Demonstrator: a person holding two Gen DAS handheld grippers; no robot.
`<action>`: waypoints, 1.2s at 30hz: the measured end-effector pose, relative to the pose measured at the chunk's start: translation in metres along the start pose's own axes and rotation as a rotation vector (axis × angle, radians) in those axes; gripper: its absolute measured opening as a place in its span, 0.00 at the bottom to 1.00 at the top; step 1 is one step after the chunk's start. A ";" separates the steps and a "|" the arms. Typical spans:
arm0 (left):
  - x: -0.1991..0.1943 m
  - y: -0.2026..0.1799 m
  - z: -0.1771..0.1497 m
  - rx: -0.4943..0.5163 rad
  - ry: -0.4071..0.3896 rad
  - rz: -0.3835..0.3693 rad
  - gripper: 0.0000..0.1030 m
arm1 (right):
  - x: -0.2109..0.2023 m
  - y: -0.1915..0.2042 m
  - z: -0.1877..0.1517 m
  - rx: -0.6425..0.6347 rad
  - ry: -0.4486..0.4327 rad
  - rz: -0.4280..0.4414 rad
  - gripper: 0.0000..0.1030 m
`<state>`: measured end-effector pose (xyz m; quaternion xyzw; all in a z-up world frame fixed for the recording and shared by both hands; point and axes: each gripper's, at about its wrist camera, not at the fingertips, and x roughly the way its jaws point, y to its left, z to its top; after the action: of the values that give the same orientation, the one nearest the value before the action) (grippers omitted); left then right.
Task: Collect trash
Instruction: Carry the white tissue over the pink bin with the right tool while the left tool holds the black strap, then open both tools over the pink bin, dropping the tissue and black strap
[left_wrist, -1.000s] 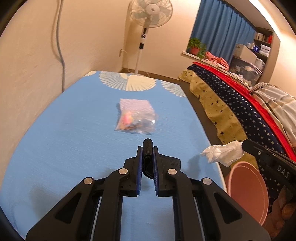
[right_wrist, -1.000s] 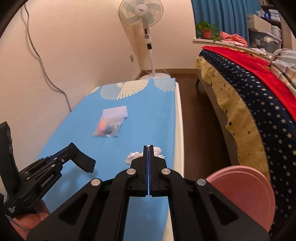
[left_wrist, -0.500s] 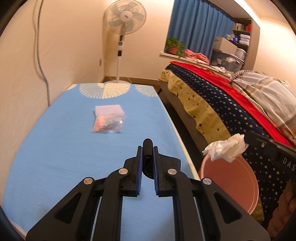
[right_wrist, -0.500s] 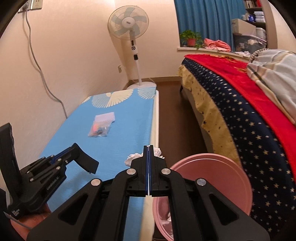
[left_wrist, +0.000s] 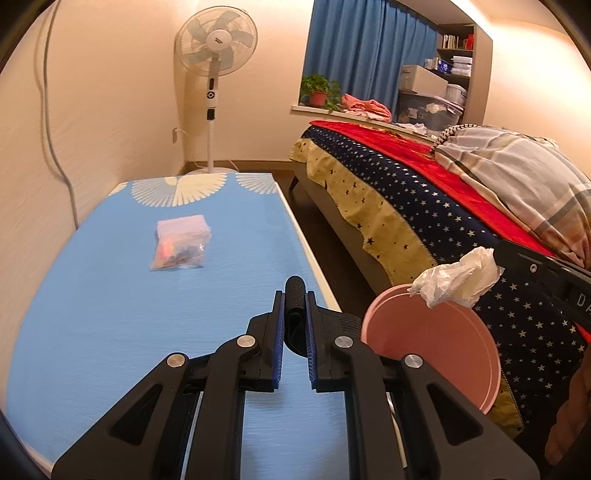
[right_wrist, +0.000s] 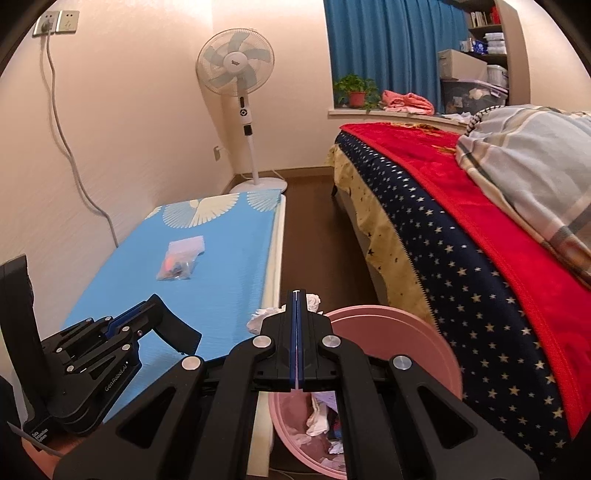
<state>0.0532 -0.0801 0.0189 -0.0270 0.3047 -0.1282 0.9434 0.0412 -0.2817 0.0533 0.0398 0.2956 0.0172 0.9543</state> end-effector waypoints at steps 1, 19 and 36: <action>0.000 -0.002 0.000 0.001 0.000 -0.002 0.10 | -0.002 -0.002 0.000 0.002 -0.002 -0.008 0.00; 0.018 -0.054 -0.001 0.042 0.020 -0.103 0.10 | -0.018 -0.045 -0.004 0.062 0.004 -0.157 0.00; 0.048 -0.089 -0.004 0.054 0.080 -0.251 0.11 | -0.014 -0.071 -0.007 0.114 0.019 -0.240 0.03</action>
<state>0.0683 -0.1782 -0.0006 -0.0344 0.3329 -0.2543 0.9074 0.0265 -0.3524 0.0494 0.0583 0.3075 -0.1136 0.9429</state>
